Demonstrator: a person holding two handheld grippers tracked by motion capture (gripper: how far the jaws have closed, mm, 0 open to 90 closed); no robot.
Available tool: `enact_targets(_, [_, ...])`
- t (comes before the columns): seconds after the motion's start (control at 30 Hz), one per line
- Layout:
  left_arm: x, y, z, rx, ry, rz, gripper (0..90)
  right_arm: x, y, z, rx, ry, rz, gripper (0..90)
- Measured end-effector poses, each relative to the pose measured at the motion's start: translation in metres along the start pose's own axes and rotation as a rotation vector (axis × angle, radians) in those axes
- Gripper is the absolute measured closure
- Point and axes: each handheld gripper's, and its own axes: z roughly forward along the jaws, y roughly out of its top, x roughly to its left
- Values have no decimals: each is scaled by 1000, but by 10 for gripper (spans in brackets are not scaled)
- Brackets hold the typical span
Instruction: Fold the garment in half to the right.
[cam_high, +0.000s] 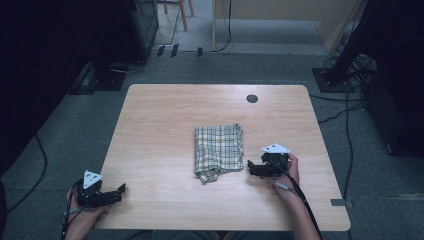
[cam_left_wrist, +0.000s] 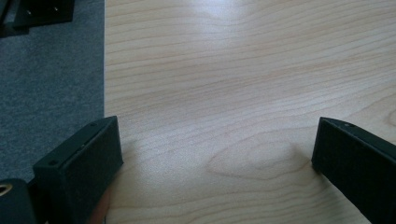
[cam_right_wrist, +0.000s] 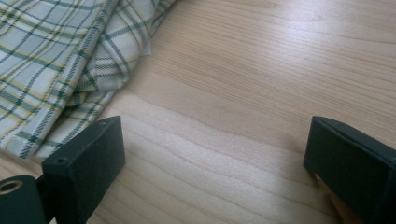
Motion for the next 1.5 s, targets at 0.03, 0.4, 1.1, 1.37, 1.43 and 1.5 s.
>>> enact_targets(0.03, [0, 0, 0, 1, 0, 1, 5, -1, 0, 0, 1, -1, -2, 37])
enact_targets(0.4, [0, 0, 0, 1, 0, 0, 4, -12, -7, -7, 7, -8, 7, 18])
enact_targets(1.1, [0, 0, 0, 1, 0, 0, 4, -31, -23, -24, 7, -31, 30, 16])
enact_targets(1.37, [0, 0, 0, 1, 0, 1, 4, -35, -26, -27, 8, -34, 34, 16])
enact_targets(1.43, [0, 0, 0, 1, 0, 1, 4, -35, -26, -28, 7, -36, 35, 16])
enact_targets(1.5, [0, 0, 0, 1, 0, 1, 4, -36, -27, -28, 7, -39, 35, 15])
